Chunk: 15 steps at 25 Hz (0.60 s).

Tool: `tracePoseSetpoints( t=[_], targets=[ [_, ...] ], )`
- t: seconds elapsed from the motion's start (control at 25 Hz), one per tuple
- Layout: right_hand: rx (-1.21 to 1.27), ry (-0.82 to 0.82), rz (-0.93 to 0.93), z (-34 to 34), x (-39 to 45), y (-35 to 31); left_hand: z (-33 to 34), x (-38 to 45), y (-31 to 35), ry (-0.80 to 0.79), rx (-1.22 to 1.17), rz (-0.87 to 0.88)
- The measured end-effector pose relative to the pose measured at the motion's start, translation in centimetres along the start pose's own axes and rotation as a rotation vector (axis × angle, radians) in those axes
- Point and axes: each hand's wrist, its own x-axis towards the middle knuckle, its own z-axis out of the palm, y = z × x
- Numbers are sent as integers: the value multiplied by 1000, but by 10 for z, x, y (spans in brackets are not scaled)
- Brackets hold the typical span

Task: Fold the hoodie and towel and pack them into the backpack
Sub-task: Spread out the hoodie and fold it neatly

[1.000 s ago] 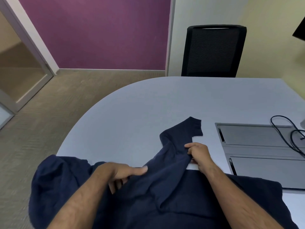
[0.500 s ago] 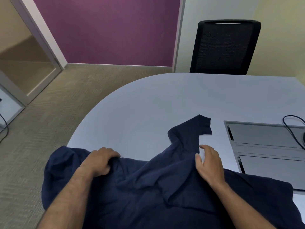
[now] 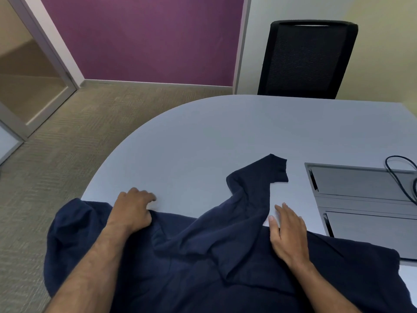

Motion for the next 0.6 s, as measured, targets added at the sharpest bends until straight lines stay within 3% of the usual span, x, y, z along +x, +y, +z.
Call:
tracePoseSetpoints(
  t=[0.12,0.16,0.32,0.6],
  targets=[
    [91,138,83,-13,27,0,-5,12,59,241,-370,193],
    [65,121,93,-19,40,0,-7,14,88,231,-441,290],
    [-64,-7,80,-35,105,7,-10,18,198,-94,-362,590],
    [-243,-124,-75,-35,189,-3,9,44,254,-336,-7,468]
  ],
)
